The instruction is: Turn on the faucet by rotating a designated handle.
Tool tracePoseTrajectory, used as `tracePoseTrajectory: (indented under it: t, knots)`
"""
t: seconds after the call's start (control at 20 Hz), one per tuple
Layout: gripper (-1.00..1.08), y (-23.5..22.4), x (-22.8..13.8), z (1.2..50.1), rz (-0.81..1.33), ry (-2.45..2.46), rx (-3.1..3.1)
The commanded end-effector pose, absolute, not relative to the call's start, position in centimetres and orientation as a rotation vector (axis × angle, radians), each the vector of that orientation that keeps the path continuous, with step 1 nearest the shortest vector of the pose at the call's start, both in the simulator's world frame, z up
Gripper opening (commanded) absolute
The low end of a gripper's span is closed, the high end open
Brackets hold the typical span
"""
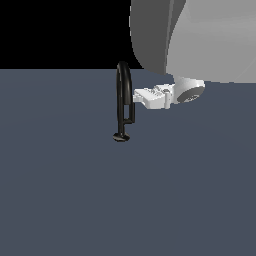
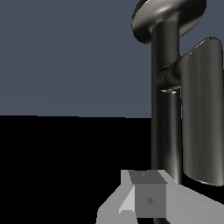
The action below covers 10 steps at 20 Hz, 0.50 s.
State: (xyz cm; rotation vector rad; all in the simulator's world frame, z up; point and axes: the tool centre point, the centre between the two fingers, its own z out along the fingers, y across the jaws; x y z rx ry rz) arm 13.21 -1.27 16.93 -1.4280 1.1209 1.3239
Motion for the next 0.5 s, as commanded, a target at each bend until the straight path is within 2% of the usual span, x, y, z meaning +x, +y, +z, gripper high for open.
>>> tracePoseTrajectory:
  t: [0.0,0.45]
  knots:
    - [-1.0,-1.1,13.5,15.9,1.338,1.132,-1.385]
    - [-1.0,-0.9,13.9,14.0,1.36,1.152,-1.313]
